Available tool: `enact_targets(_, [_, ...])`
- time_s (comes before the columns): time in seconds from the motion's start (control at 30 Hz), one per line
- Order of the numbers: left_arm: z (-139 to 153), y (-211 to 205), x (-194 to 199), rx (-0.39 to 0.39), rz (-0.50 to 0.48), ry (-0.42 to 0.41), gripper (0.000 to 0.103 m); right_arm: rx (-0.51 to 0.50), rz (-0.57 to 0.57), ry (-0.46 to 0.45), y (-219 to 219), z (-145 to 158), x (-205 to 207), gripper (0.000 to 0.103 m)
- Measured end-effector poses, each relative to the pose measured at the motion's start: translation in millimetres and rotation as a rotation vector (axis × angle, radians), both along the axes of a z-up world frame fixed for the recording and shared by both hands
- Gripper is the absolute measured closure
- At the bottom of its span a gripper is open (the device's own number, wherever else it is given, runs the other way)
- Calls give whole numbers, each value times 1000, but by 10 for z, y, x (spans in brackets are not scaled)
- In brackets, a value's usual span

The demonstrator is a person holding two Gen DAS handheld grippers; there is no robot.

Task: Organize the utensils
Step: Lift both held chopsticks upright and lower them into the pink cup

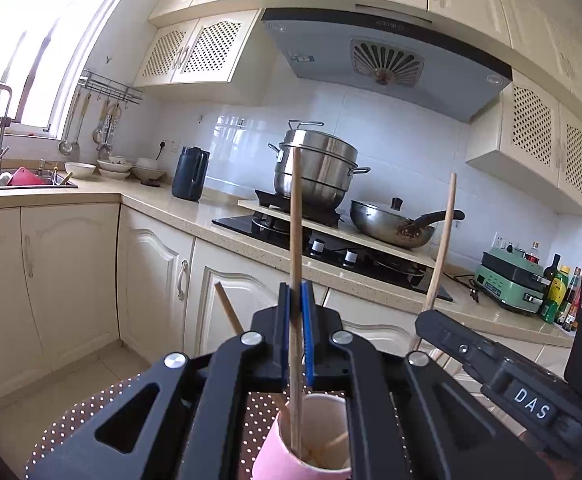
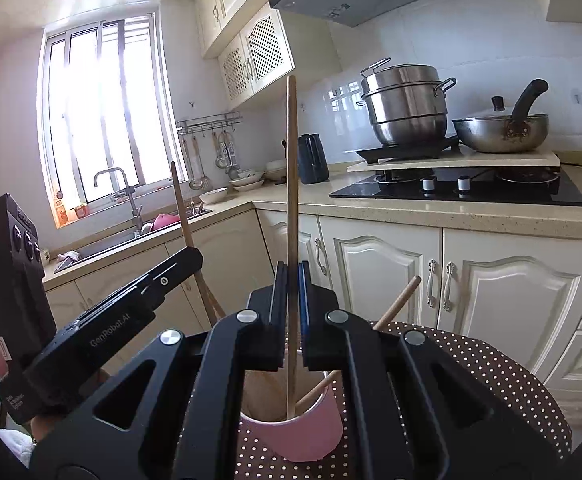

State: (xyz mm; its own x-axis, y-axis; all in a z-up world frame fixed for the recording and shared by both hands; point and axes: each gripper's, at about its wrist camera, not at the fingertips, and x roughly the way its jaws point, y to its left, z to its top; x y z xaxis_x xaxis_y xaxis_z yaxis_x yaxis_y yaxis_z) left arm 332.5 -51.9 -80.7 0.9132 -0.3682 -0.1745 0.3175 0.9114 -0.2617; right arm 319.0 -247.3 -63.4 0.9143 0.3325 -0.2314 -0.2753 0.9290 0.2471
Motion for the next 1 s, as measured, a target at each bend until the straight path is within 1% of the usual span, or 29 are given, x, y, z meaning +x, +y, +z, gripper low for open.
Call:
enact_targets(0.13, [-2,-10,-93,17,-1,-7,97,-3,-1,3,1,-17,-70,97])
enact_targets(0.37, [-75,-1,-167,24,4,21,97,1,-9,28,-22,-102,-118,97])
enact_targets(0.57, [-139,30,-222,51,8,35,97,3,-8,36,-3,-188,-185,97])
enact_targets(1.0, [-200,6,-300,72,2,61,97,3,-2,62,58,-379,-243,97])
